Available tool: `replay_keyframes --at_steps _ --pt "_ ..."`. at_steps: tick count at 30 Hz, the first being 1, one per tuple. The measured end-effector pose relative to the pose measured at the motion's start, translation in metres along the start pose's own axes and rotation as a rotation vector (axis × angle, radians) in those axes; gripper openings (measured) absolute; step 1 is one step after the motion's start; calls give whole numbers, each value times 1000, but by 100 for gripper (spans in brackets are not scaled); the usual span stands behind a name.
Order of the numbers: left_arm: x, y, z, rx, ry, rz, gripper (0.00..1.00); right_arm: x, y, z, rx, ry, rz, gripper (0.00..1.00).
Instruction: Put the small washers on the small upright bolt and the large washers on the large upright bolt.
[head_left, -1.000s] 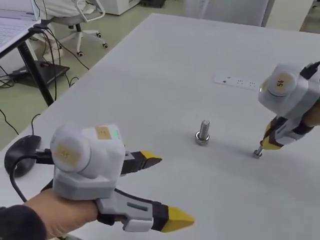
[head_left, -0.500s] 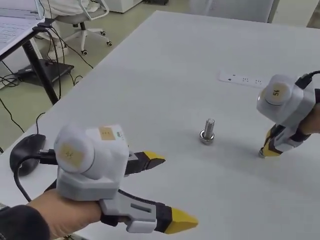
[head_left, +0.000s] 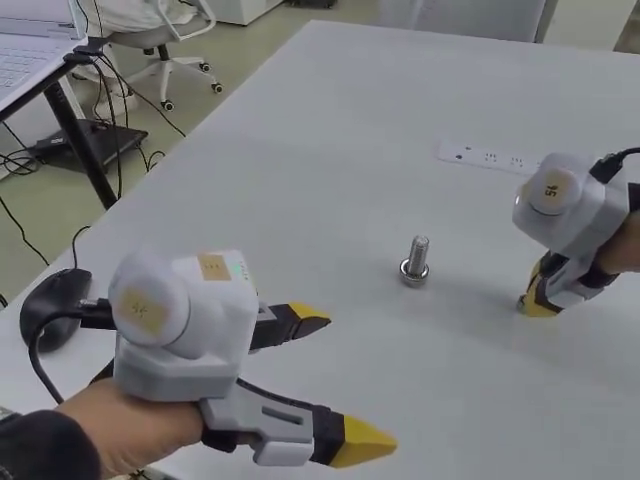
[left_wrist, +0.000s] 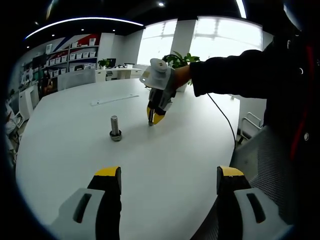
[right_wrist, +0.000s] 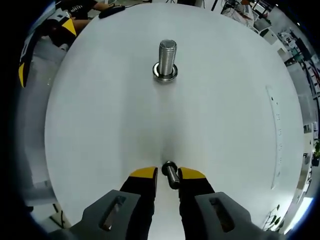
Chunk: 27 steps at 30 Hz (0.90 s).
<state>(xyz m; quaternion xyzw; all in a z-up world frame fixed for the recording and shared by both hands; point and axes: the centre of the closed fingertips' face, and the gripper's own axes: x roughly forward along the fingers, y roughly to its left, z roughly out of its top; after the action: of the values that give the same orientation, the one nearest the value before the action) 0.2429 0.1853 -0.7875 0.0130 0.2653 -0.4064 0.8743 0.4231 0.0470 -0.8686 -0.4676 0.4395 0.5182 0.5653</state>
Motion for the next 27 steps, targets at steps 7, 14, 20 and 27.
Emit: replay_keyframes --at_steps 7,14,20,27 --pt "0 1 0 1 1 -2 78 -4 -2 -1 38 -25 -5 23" --pt "1 1 -1 3 4 -5 78 -4 -2 0 84 -59 -8 34" --pt "1 1 -1 3 3 -3 78 -5 -1 -2 122 -88 -10 41" --pt "1 1 -2 5 4 -3 78 -7 1 -2 185 -150 -21 57"
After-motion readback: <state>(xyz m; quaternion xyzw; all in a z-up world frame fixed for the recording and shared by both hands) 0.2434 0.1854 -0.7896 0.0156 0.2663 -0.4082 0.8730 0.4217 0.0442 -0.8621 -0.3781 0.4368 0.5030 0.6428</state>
